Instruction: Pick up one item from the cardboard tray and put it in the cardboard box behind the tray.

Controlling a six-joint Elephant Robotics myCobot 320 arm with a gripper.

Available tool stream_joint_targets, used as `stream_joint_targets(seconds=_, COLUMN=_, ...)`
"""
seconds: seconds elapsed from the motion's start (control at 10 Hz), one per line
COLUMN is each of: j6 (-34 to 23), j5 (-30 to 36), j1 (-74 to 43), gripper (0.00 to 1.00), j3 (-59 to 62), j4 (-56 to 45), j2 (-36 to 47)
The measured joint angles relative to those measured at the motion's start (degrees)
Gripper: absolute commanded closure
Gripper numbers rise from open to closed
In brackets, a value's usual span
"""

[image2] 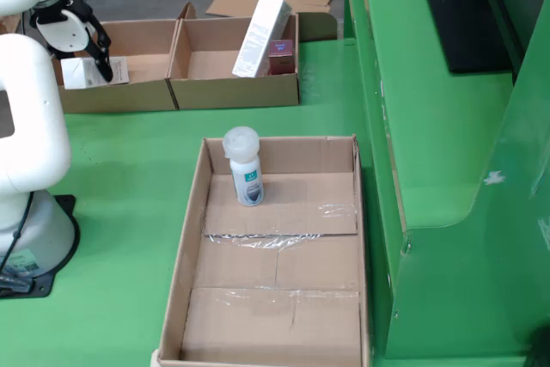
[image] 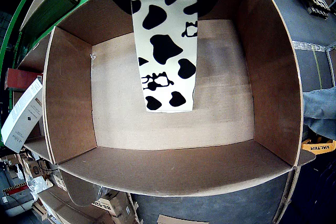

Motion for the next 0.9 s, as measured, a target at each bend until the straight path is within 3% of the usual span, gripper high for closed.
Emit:
stream_joint_targets(seconds=0.7, j6=0.1, j5=0.3, j1=-0.2, gripper=0.00, j3=-0.3, j4=-0.8, j2=-0.3)
stream_joint_targets(seconds=0.9, j6=0.1, j5=0.4, j1=-0.2, gripper=0.00, j3=-0.3, j4=-0.8, j2=-0.3)
